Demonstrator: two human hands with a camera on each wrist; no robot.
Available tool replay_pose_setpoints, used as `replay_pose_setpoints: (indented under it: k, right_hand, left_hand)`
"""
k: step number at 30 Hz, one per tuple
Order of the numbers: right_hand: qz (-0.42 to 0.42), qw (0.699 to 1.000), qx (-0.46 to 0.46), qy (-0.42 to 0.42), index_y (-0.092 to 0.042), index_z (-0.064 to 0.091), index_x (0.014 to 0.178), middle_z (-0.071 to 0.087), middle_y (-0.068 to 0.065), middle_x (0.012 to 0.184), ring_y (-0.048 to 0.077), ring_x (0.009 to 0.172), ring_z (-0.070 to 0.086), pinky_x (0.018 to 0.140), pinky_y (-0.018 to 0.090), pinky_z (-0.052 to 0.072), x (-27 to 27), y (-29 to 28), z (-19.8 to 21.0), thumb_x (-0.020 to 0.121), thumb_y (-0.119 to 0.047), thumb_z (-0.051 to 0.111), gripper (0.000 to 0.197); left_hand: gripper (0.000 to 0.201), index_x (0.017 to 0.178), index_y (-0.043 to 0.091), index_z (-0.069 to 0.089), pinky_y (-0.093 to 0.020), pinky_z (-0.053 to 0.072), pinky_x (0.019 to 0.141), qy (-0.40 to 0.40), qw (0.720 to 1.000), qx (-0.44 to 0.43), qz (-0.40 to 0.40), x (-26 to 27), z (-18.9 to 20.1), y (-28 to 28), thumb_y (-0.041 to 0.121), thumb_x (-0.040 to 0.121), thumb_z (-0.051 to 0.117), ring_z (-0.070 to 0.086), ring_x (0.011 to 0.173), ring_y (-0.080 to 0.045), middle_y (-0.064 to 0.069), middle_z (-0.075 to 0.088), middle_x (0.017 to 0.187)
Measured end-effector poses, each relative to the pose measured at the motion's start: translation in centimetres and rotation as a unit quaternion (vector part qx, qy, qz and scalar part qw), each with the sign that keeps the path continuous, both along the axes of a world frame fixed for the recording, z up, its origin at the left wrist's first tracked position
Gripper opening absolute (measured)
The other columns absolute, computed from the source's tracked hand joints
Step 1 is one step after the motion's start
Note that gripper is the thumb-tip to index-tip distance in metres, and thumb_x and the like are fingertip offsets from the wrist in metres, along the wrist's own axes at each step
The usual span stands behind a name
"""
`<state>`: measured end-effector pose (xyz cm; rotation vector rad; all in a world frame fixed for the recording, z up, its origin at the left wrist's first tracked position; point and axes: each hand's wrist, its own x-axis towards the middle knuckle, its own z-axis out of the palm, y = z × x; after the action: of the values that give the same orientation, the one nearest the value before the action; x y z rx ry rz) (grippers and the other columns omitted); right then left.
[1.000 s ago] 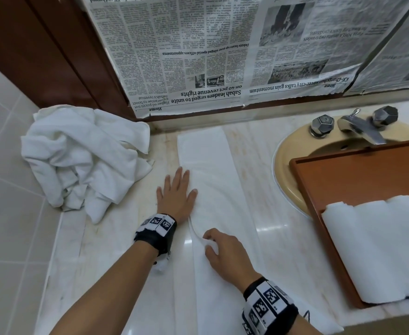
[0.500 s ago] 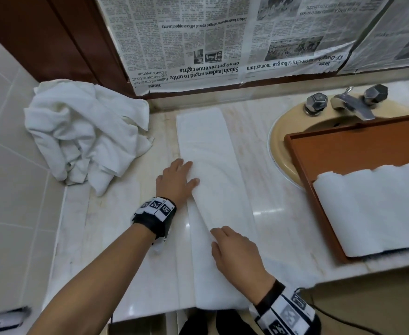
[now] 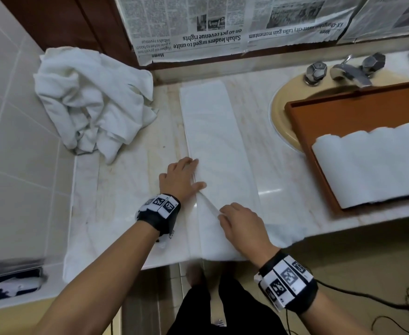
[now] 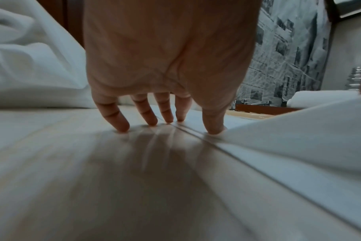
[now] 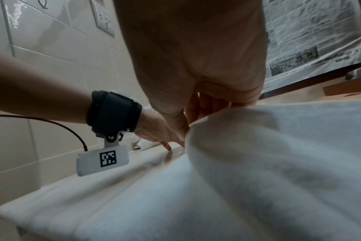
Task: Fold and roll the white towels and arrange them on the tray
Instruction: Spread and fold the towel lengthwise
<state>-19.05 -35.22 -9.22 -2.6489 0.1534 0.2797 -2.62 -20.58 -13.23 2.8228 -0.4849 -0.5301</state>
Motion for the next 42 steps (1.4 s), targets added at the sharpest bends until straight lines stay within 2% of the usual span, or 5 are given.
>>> replay_pose_setpoints:
  k: [6, 22, 27, 30, 42]
  right_hand:
    - [-0.03, 0.998, 0.026, -0.042, -0.014, 0.065, 0.098, 0.06, 0.0, 0.089, 0.022, 0.076, 0.059, 0.064, 0.04, 0.05, -2.7, 1.6, 0.9, 0.1, -0.029, 0.052, 0.02]
    - [-0.068, 0.994, 0.046, 0.077, -0.019, 0.057, 0.125, 0.062, -0.002, 0.117, 0.017, 0.104, 0.059, 0.086, 0.031, 0.049, -4.2, 5.9, -0.3, 0.1, -0.028, 0.051, 0.027]
    - [-0.055, 0.995, 0.037, 0.075, -0.019, 0.053, 0.118, 0.054, -0.005, 0.105, 0.011, 0.088, 0.048, 0.074, 0.023, 0.038, -6.0, 4.8, 0.1, 0.097, -0.026, 0.055, 0.023]
    - [-0.031, 0.995, -0.021, 0.094, -0.022, 0.047, 0.12, 0.056, -0.004, 0.1, 0.016, 0.088, 0.057, 0.069, 0.026, 0.039, -7.6, 4.7, 0.1, 0.099, -0.027, 0.051, 0.022]
    - [0.048, 0.992, -0.019, 0.118, -0.016, 0.027, 0.147, 0.052, 0.008, 0.121, 0.031, 0.094, 0.06, 0.065, 0.037, 0.036, -11.7, 7.3, -2.3, 0.094, -0.007, 0.049, 0.057]
  left_hand:
    - [0.078, 0.154, 0.037, 0.023, -0.049, 0.029, 0.107, 0.013, 1.0, -0.004, -0.004, 0.0, 0.3, -0.1, 0.062, 0.088, 0.057, 0.025, 0.142, -0.023, 0.011, 0.021, 0.159]
    - [0.074, 0.151, 0.033, 0.031, -0.05, 0.028, 0.109, 0.038, 0.997, -0.065, -0.025, -2.1, 1.6, 0.3, 0.056, 0.087, 0.061, 0.026, 0.142, -0.026, 0.009, 0.017, 0.161]
    - [0.083, 0.152, 0.042, 0.023, -0.051, 0.023, 0.11, 0.024, 0.997, -0.01, -0.075, -4.0, 0.2, 2.0, 0.063, 0.082, 0.061, 0.016, 0.147, -0.018, 0.017, 0.012, 0.163]
    - [0.084, 0.153, 0.043, 0.02, -0.049, 0.022, 0.11, 0.019, 0.998, -0.013, -0.065, -4.2, 0.0, 1.8, 0.064, 0.082, 0.06, 0.014, 0.147, -0.017, 0.019, 0.011, 0.163]
    - [0.083, 0.153, 0.04, 0.024, -0.05, 0.022, 0.113, 0.033, 0.999, -0.015, -0.003, -5.3, 0.6, 0.6, 0.057, 0.083, 0.065, 0.014, 0.149, -0.018, 0.015, 0.014, 0.163]
